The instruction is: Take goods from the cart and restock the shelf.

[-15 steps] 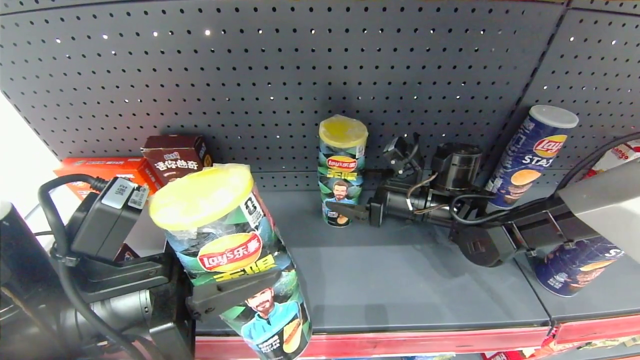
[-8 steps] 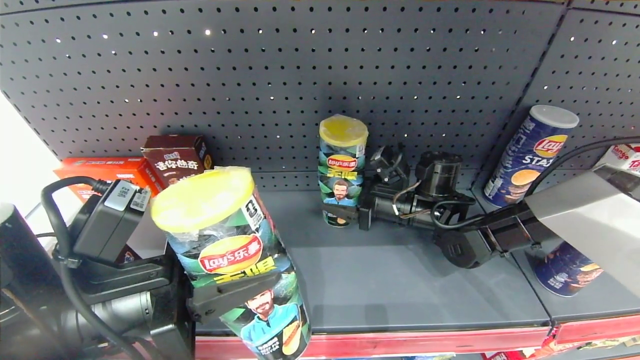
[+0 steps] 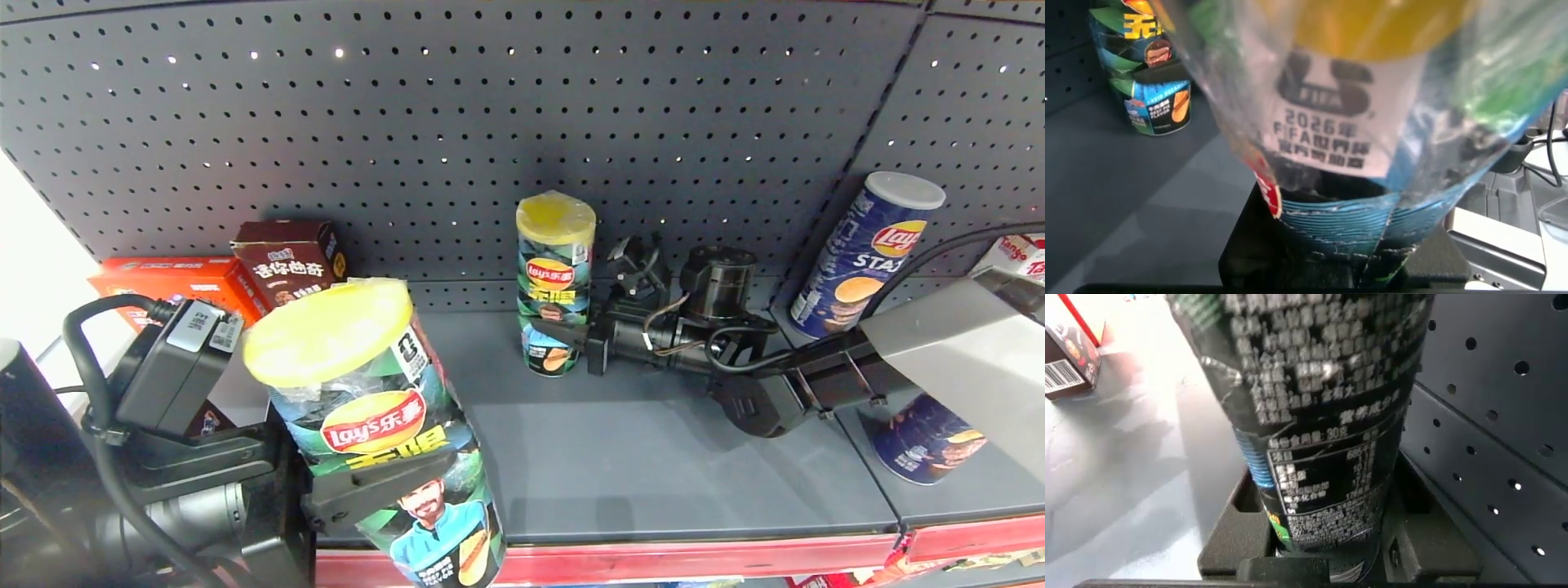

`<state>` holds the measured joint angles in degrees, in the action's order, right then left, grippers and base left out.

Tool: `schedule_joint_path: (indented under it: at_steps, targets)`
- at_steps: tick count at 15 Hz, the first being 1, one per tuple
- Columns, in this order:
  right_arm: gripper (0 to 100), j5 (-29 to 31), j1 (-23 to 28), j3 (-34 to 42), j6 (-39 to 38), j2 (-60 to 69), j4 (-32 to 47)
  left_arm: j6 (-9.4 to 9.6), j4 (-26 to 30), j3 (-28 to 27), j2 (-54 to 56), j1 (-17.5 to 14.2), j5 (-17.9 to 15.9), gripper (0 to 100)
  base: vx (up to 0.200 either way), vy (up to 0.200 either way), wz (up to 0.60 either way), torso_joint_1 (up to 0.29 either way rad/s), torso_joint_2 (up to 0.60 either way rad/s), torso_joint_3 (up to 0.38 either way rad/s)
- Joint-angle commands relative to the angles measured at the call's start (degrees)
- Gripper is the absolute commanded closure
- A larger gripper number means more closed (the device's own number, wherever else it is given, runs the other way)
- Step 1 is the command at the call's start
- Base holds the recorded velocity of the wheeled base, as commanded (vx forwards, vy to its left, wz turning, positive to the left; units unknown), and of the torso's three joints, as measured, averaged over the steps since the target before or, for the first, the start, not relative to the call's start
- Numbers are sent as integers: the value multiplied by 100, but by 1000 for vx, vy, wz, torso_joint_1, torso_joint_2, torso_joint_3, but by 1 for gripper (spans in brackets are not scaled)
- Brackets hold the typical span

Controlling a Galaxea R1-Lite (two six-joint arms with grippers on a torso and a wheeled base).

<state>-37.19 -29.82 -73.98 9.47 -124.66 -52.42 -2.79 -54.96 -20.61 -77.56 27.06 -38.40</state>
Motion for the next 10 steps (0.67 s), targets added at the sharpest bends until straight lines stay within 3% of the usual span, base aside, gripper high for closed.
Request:
schedule_joint_path:
  at_steps: [1, 8, 10]
  targets:
    - [100, -7, -6, 77, 2, 267, -14, -2, 2, 5, 21, -8, -1, 100, 0, 0, 0, 0, 0, 0]
    - [100, -315, -217, 2485, -24, 2148, -330, -2, 2, -4, 92, -52, -1, 100, 0, 0, 0, 0, 0, 0]
    - [100, -306, -411, 3136, -16, 2332, -761, -2, 11, -13, 92, -131, -18, 100, 0, 0, 0, 0, 0, 0]
